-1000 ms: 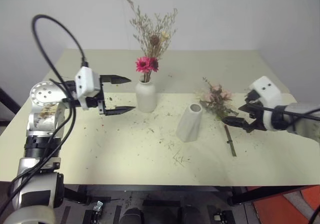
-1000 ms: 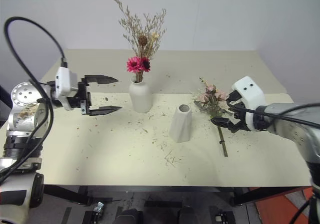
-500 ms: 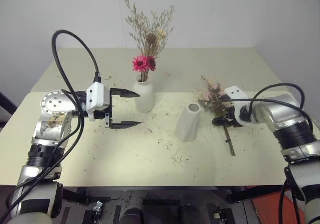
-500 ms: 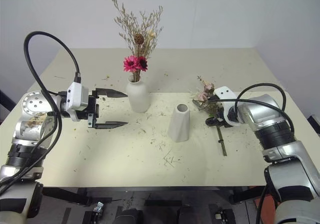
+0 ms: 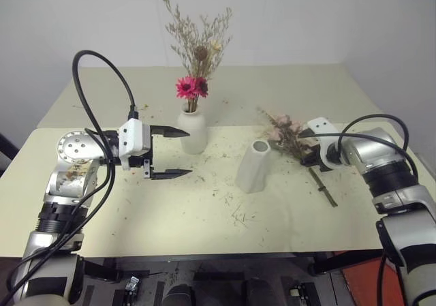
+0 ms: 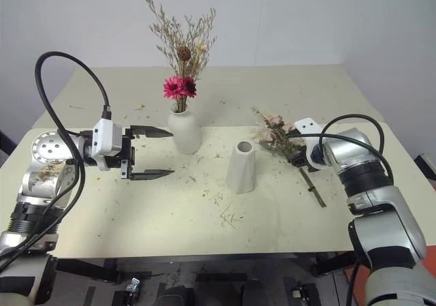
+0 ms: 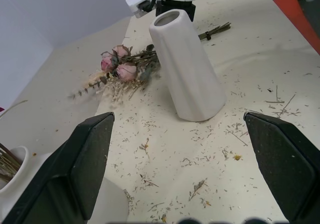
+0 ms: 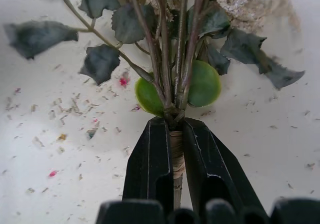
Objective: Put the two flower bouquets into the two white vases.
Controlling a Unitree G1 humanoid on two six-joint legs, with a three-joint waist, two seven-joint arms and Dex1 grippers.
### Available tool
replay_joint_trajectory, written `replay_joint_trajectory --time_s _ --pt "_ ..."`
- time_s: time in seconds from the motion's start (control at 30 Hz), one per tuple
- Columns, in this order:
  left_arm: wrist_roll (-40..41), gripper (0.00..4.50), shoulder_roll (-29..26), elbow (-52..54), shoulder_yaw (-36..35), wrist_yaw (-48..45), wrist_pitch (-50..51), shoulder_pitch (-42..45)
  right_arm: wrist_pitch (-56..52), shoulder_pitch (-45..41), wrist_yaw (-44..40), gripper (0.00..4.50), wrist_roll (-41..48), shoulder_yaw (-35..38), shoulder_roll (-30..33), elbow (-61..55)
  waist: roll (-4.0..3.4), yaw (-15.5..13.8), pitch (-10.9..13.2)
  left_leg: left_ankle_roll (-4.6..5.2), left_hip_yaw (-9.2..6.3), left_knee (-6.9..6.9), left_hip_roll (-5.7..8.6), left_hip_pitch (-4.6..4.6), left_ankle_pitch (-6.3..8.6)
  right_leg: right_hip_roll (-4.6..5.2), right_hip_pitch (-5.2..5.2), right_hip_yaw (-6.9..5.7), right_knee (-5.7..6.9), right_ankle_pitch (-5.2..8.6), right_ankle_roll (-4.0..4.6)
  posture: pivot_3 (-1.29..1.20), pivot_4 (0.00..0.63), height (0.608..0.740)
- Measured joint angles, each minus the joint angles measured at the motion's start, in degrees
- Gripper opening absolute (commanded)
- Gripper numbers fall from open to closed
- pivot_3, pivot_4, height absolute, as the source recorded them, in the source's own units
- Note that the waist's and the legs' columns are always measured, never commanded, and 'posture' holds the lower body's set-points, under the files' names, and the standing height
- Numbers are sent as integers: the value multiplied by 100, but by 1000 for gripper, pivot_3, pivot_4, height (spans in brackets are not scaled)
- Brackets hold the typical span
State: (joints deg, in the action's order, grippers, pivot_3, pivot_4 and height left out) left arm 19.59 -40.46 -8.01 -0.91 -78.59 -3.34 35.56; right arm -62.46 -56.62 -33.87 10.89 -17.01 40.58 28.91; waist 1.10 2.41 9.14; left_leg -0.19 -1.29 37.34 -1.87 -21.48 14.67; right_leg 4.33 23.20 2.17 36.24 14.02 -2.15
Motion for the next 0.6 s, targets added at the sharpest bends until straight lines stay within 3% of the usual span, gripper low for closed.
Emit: replay_joint_trajectory --time_s 0.1,0.23,0.37,0.47,0.6 --pt "-1 4500 3 3 1 45 -23 0 883 186 1116 166 -240 852 -243 -282 -1 0 1 0 1 -3 1 -5 0 2 7 1 12 0 0 0 150 740" --pt "-4 4500 0 31 -1 112 -26 -2 2529 755 2297 166 -481 2006 -528 -1519 -2 -6 0 0 -2 -9 0 -13 0 1 11 -1 8 0 -1 0 150 740" --pt "7 4500 -3 47 -8 173 -1 -6 3249 1272 2411 166 88 2953 -1074 -3132 -3 -13 0 0 -4 -5 -1 -14 0 1 9 0 10 -1 -1 0 150 740" --pt "40 4500 -5 50 -9 183 38 -5 3547 1587 2209 166 1017 3558 -1605 -4162 -4 -12 -1 0 -5 -4 -1 1 0 0 -2 0 18 -1 -2 0 150 740" --pt "150 4500 -5 50 -14 145 159 11 3599 1726 2021 166 2072 3811 -1987 -5172 -5 2 -1 1 -2 -4 0 15 0 0 -3 6 40 -1 -1 0 150 740"
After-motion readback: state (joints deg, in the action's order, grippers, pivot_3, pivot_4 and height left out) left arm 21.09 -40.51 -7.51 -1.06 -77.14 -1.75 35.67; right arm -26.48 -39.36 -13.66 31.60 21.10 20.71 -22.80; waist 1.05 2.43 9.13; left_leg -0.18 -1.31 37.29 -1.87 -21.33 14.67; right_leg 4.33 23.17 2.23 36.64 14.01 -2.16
